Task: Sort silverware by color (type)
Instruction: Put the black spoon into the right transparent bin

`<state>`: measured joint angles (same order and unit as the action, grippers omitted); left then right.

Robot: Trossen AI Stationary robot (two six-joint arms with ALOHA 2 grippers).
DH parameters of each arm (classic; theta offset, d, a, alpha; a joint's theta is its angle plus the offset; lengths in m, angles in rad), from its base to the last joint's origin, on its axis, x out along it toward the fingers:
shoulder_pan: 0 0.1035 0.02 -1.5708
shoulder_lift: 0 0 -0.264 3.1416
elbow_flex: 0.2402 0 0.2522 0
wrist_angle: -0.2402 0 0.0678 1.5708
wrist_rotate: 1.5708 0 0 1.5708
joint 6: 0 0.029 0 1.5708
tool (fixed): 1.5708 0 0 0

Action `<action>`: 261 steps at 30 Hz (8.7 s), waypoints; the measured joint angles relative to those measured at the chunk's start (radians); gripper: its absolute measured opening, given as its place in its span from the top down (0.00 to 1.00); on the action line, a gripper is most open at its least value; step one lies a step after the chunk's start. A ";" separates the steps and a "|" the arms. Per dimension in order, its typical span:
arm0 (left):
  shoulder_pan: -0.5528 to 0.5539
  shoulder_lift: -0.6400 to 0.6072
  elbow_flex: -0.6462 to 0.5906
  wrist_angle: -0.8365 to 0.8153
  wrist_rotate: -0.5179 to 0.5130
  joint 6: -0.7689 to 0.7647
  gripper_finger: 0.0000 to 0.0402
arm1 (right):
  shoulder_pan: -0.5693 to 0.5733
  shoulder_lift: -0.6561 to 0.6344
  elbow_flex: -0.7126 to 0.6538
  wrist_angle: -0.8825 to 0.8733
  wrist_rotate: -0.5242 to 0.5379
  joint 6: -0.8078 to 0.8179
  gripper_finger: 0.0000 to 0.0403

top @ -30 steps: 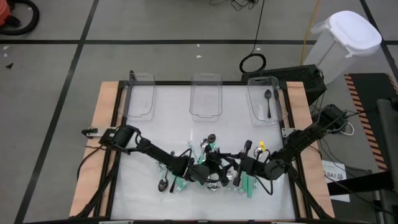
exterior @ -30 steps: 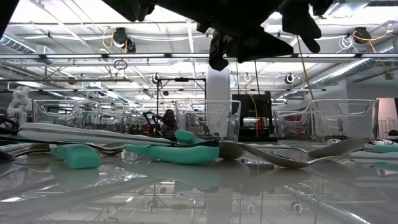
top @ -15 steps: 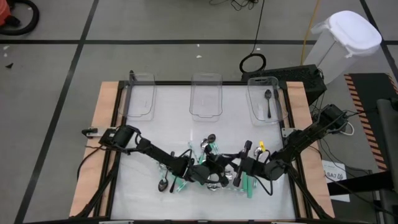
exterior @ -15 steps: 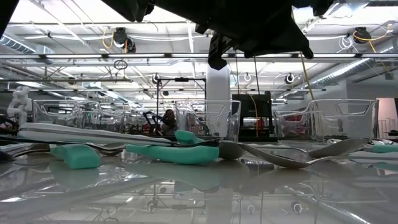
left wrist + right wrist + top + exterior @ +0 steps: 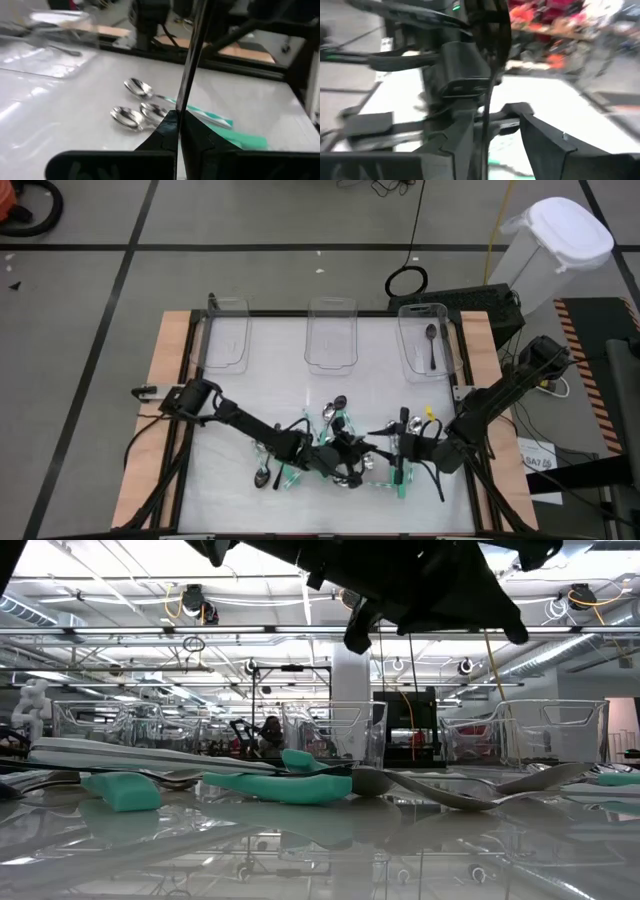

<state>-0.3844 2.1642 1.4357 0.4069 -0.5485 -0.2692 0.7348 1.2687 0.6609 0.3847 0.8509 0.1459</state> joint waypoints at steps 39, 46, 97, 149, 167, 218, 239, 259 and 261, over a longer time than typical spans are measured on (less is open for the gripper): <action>0.051 -0.004 0.000 -0.099 0.221 -0.073 0.96 | -0.029 0.053 0.000 -0.061 -0.042 0.082 0.97; 0.051 -0.004 0.000 -0.099 0.221 -0.077 0.95 | -0.029 0.049 0.000 -0.067 -0.040 0.080 0.99; 0.062 -0.234 0.077 -0.630 0.028 0.028 0.54 | -1.101 -0.594 -0.001 -0.860 -0.283 0.060 0.99; -0.038 -0.233 0.078 -0.643 0.045 -0.035 0.54 | -1.464 -0.317 -0.235 -0.711 -0.380 0.143 0.87; -0.035 -0.233 0.079 -0.840 -0.006 -0.166 0.54 | -1.094 -0.749 -0.185 -0.911 -0.645 0.195 0.83; -0.189 -0.158 0.079 -1.500 0.274 -1.362 0.54 | -0.161 -0.015 -0.119 -0.097 -0.373 0.006 0.83; -0.158 -0.087 0.077 -1.451 0.332 -1.311 0.54 | -0.152 -0.015 -0.119 -0.097 -0.346 0.068 0.83; -0.115 -0.055 0.078 -1.454 0.340 -1.191 0.76 | -0.150 -0.015 -0.119 -0.098 -0.349 0.051 0.83; -0.112 -0.052 0.079 -1.454 0.347 -1.191 0.76 | -0.150 -0.015 -0.119 -0.100 -0.352 0.051 0.83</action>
<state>-0.4966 2.1124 1.5150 -1.0471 -0.2019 -1.4598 0.5846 1.2537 0.5415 0.2847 0.4992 0.1968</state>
